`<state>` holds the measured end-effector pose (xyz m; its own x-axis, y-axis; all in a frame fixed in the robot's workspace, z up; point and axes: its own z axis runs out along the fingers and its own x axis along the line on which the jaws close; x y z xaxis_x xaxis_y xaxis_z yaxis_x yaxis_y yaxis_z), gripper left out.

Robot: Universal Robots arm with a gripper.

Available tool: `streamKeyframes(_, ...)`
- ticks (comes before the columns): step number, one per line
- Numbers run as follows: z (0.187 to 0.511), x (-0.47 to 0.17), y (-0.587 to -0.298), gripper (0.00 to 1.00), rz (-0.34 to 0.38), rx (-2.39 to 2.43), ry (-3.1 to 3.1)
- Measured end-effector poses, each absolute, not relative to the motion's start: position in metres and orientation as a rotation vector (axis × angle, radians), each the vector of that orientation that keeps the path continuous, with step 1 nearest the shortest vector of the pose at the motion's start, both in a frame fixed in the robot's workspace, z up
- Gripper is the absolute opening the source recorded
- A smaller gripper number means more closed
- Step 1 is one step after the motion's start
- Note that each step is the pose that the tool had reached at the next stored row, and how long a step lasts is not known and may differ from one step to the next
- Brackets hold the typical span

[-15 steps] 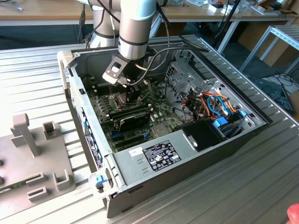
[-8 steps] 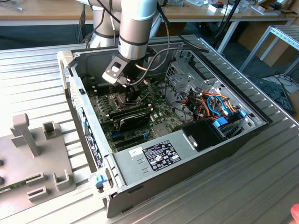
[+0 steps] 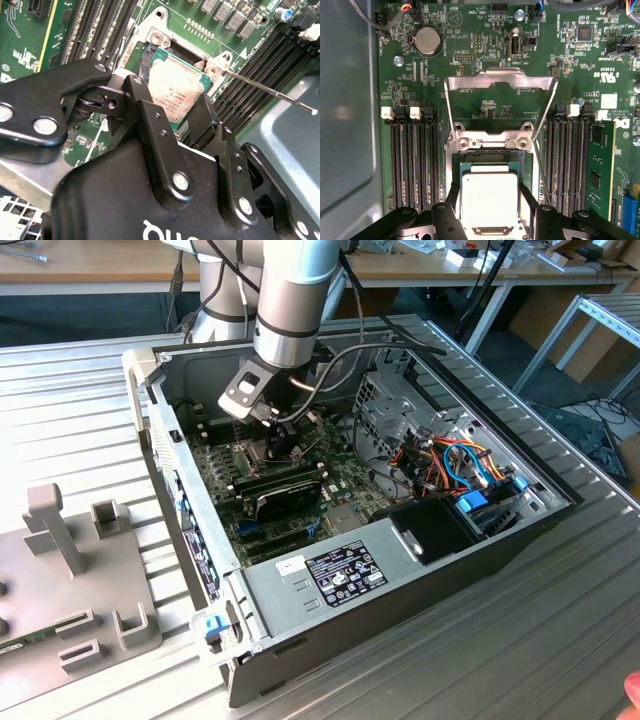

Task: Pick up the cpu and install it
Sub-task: 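Place the cpu into insertion slot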

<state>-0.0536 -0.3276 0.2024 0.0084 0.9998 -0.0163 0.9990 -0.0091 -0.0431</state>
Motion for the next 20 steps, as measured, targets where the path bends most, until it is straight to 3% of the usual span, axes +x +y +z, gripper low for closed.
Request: streamKeyframes(20, 0.2006, -0.0463, -0.3279, 0.55, 0.092, -2.203, -2.184)
